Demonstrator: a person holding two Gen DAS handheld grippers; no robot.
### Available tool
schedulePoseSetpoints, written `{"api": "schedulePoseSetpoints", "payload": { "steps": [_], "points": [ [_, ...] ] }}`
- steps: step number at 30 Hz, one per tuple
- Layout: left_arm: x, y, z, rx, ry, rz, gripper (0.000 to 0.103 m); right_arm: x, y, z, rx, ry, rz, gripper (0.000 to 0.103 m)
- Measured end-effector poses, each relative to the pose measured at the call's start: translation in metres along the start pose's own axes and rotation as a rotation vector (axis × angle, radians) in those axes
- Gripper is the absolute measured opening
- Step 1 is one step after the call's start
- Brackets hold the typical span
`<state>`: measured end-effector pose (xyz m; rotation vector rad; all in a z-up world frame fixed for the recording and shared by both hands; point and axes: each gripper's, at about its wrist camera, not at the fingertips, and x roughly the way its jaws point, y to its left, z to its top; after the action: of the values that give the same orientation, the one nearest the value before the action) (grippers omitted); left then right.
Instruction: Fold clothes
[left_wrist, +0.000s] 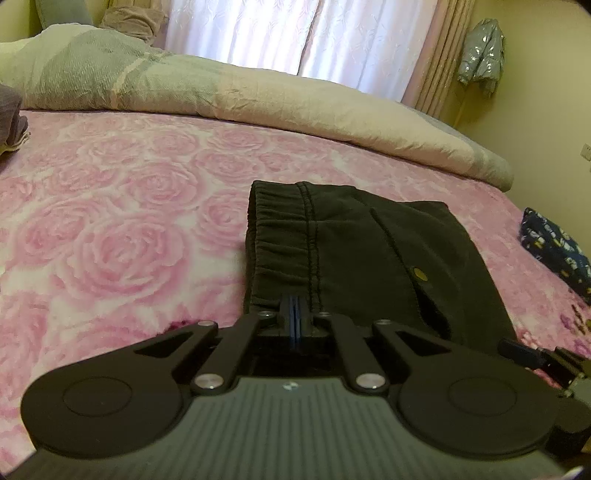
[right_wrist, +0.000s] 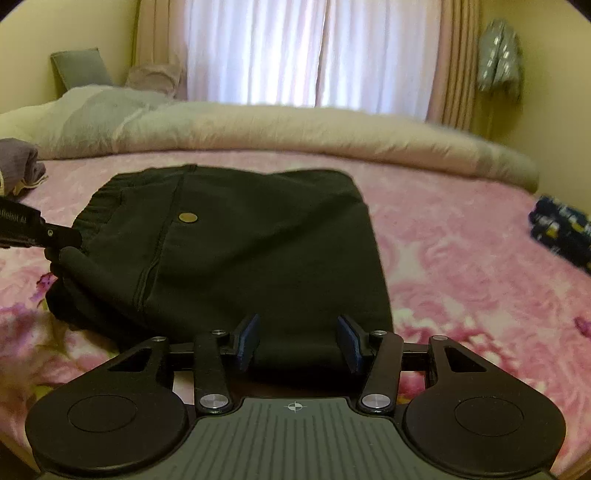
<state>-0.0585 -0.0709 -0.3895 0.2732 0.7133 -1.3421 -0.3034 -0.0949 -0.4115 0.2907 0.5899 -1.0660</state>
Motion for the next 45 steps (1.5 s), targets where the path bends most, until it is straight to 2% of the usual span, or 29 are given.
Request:
{"api": "schedulePoseSetpoints", "payload": {
  "steps": [4,10,11,13,15,25,35,45],
  "points": [
    [0.002,-0.012,0.001,0.059,-0.006,0.058,0.003,0.002,-0.002,-0.002,-0.046,0.005,0.024,0.05],
    [-0.033,-0.042,0.02,0.117,0.027,0.234,0.005,-0.022,-0.029,0.019,0.16,0.026,0.068,0.051],
    [-0.041,-0.045,0.02,0.119,0.023,0.24,0.006,-0.031,-0.034,0.022,0.191,0.007,0.065,0.051],
    [-0.055,-0.05,0.018,0.118,0.025,0.237,0.012,-0.05,-0.038,0.023,0.206,-0.036,0.063,0.051],
    [-0.066,-0.054,0.013,0.122,0.035,0.229,0.014,-0.065,-0.041,0.023,0.221,-0.051,0.062,0.051],
    [-0.102,-0.083,-0.019,0.171,0.061,0.184,0.023,-0.111,-0.049,0.011,0.274,0.011,0.027,0.051],
    [-0.142,-0.101,-0.046,0.219,0.031,0.129,0.025,-0.163,-0.039,0.005,0.265,-0.03,0.024,0.051],
    [-0.156,-0.097,-0.067,0.222,0.043,0.129,0.028,-0.176,-0.027,-0.003,0.244,-0.018,0.027,0.051]
  ]
}}
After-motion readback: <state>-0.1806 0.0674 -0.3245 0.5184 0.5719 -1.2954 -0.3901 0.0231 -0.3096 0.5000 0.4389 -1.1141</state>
